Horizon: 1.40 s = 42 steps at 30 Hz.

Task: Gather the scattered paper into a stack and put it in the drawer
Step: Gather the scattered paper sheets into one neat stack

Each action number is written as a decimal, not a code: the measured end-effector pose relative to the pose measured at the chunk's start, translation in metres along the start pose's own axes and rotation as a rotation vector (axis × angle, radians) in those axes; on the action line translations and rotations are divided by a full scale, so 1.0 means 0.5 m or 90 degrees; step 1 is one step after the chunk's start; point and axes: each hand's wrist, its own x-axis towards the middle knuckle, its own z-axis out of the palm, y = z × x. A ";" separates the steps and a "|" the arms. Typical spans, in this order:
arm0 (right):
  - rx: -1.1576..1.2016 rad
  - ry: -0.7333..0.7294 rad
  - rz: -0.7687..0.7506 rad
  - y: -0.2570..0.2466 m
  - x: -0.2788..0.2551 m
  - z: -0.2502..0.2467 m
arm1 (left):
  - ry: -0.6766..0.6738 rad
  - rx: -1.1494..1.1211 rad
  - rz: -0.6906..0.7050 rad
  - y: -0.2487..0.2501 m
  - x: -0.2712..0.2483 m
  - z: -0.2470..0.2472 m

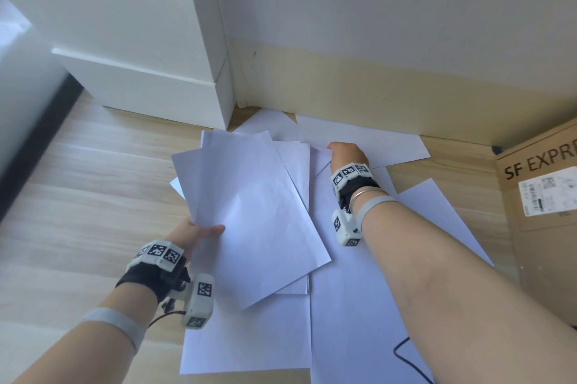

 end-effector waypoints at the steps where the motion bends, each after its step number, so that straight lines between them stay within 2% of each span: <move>1: 0.016 0.013 0.005 0.004 -0.009 -0.003 | -0.002 -0.001 0.000 0.001 -0.002 0.000; 4: 0.061 0.039 0.001 0.025 -0.047 0.006 | 0.002 0.001 0.002 0.008 -0.010 0.001; 7: 0.062 0.023 -0.005 0.057 -0.100 0.017 | -0.014 0.010 0.007 0.020 -0.023 0.001; 13: 0.112 -0.016 0.065 0.134 -0.200 0.037 | -0.051 0.027 0.023 0.036 -0.051 0.001; 20: 0.178 -0.097 0.081 0.211 -0.328 0.049 | -0.074 0.057 0.031 0.010 -0.074 0.029; 25: 0.188 -0.190 0.090 0.258 -0.371 0.063 | -0.084 0.082 0.021 -0.009 -0.074 0.044; 26: 0.187 -0.171 0.113 0.265 -0.375 0.065 | -0.087 0.085 0.022 -0.012 -0.076 0.047; 29: 0.233 -0.012 0.210 0.276 -0.377 0.075 | -0.097 0.091 0.023 -0.022 -0.077 0.057; 30: 0.225 0.011 0.254 0.266 -0.376 0.074 | -0.095 0.098 0.022 -0.026 -0.077 0.059; 34: 0.223 -0.049 0.410 0.236 -0.365 0.091 | -0.079 0.104 0.013 -0.041 -0.078 0.062; 38: 0.224 -0.059 0.456 0.221 -0.354 0.111 | -0.066 0.107 0.012 -0.054 -0.073 0.057; 42: 0.280 -0.076 0.458 0.234 -0.343 0.107 | -0.057 0.103 0.005 -0.060 -0.072 0.054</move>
